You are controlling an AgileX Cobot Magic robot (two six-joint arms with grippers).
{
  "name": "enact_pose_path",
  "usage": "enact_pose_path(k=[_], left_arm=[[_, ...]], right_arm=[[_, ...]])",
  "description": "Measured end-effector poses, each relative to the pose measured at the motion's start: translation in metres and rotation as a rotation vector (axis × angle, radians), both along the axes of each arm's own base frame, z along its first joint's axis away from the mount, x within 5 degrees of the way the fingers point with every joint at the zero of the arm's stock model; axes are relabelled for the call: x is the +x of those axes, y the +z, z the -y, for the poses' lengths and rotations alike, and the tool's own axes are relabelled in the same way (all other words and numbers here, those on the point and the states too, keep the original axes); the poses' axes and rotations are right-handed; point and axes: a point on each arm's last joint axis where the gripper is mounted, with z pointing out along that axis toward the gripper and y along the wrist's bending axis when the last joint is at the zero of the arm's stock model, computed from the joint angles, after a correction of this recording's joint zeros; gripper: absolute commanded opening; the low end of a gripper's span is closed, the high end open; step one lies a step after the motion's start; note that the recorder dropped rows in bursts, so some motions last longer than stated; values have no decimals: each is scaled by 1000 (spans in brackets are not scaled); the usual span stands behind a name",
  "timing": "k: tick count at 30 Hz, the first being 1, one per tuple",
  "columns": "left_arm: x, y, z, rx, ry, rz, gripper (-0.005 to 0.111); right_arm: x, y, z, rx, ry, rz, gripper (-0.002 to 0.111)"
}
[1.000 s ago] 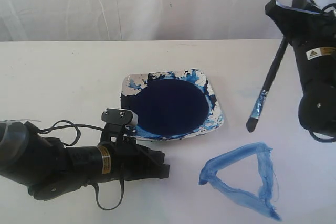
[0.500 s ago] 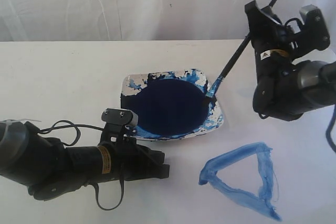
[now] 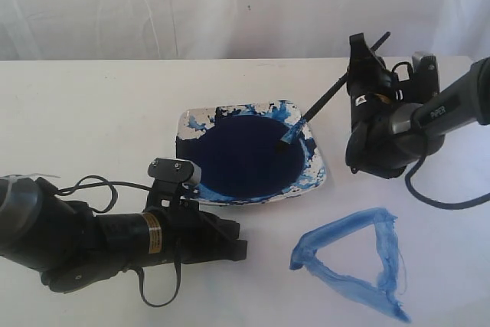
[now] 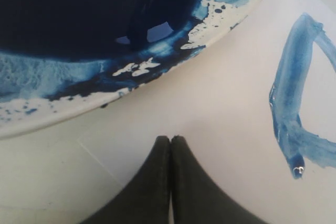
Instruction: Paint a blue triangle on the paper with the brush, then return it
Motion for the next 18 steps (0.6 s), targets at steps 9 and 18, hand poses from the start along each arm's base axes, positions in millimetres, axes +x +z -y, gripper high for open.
enact_pose_path(k=[9,18], left_arm=[[0,0,0,0,0,0,0],[0,0,0,0,0,0,0]], right_arm=[[15,-29,-16,-42,98,-53,0],[18,-39,-23,-64,150,-112,0]])
